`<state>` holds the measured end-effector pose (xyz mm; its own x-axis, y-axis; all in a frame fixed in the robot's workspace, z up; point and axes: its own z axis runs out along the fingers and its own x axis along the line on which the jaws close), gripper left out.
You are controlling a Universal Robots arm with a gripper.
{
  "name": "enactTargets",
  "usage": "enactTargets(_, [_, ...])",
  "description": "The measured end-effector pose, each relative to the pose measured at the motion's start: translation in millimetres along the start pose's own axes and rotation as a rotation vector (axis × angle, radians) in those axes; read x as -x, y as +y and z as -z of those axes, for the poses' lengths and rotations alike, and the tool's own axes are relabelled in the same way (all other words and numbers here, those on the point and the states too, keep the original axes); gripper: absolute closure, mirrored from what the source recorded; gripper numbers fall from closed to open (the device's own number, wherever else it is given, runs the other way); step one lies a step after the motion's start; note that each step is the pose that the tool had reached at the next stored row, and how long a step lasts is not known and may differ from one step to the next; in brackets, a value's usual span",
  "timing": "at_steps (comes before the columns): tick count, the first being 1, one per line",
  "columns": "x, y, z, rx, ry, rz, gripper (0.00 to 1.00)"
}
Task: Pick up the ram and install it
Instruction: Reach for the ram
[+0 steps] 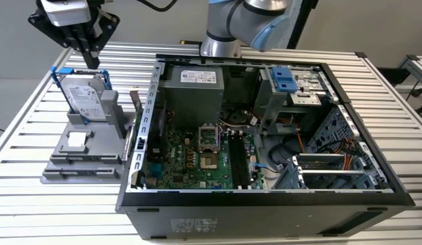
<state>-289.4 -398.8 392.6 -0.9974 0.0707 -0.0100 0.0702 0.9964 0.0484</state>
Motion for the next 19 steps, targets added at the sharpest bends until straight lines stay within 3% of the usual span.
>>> enactTargets(19, [-41.1,-2.9,0.5,-0.0003,0.0058,0.005,1.00])
